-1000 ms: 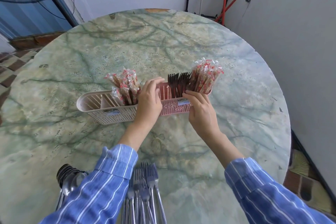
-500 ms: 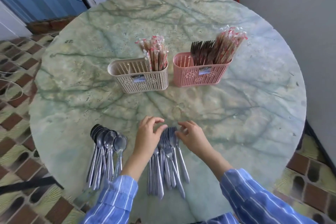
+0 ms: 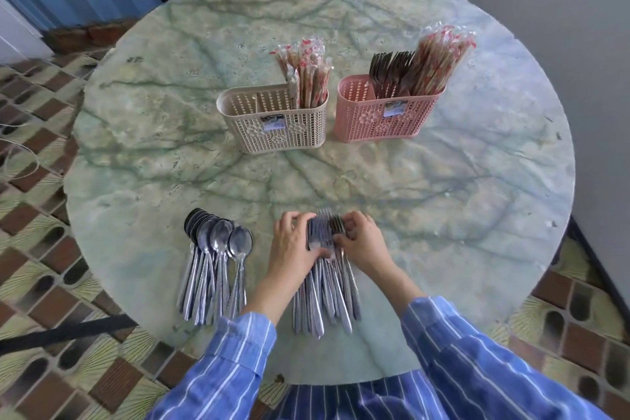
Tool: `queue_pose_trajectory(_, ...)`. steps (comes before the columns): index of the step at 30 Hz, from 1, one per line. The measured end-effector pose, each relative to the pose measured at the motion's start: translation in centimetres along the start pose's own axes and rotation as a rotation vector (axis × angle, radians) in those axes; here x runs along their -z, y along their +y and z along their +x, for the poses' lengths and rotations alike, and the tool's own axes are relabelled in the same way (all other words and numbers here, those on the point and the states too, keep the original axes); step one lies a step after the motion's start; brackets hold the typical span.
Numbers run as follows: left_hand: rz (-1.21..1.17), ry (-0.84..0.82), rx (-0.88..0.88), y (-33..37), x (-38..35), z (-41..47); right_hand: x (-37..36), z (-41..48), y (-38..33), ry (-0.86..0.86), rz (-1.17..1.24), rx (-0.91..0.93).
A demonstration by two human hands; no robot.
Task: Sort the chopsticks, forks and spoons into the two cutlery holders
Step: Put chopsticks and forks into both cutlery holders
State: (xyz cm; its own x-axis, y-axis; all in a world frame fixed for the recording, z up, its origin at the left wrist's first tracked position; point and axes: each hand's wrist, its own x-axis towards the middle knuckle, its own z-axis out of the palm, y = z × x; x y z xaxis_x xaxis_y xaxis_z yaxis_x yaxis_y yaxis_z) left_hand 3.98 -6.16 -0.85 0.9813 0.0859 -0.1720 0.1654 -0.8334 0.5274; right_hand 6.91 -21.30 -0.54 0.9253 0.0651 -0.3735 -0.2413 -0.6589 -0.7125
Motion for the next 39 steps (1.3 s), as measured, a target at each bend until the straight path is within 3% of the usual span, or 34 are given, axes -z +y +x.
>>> queue_pose_trajectory(6,-0.122,-0.031,0.007,0.4,0.1,0.8,0.9,-0.1,0.8,-0.051,0.307,-0.138)
queue_pose_trajectory(10,-0.193,-0.038,-0.001,1.0,0.6,1.3,1.6,-0.2,1.2,-0.126,0.642,-0.232)
queue_pose_trajectory(22,-0.593,-0.077,0.031,2.5,1.2,1.8,2.4,-1.8,1.0,-0.376,0.923,-0.157)
queue_pose_trajectory(27,-0.642,-0.11,0.0,3.0,1.0,2.4,2.1,-2.2,0.1,-0.404,0.968,-0.169)
queue_pose_trajectory(31,-0.78,-0.134,0.101,3.8,0.6,2.3,1.7,-1.9,-0.3,-0.355,0.822,-0.213)
queue_pose_trajectory(35,-1.0,-0.249,0.182,4.9,0.5,2.1,2.0,-1.5,-0.2,-0.346,0.851,-0.262)
queue_pose_trajectory(39,-0.903,-0.292,0.092,5.0,0.1,2.1,2.6,-1.6,-0.3,-0.374,0.858,-0.26)
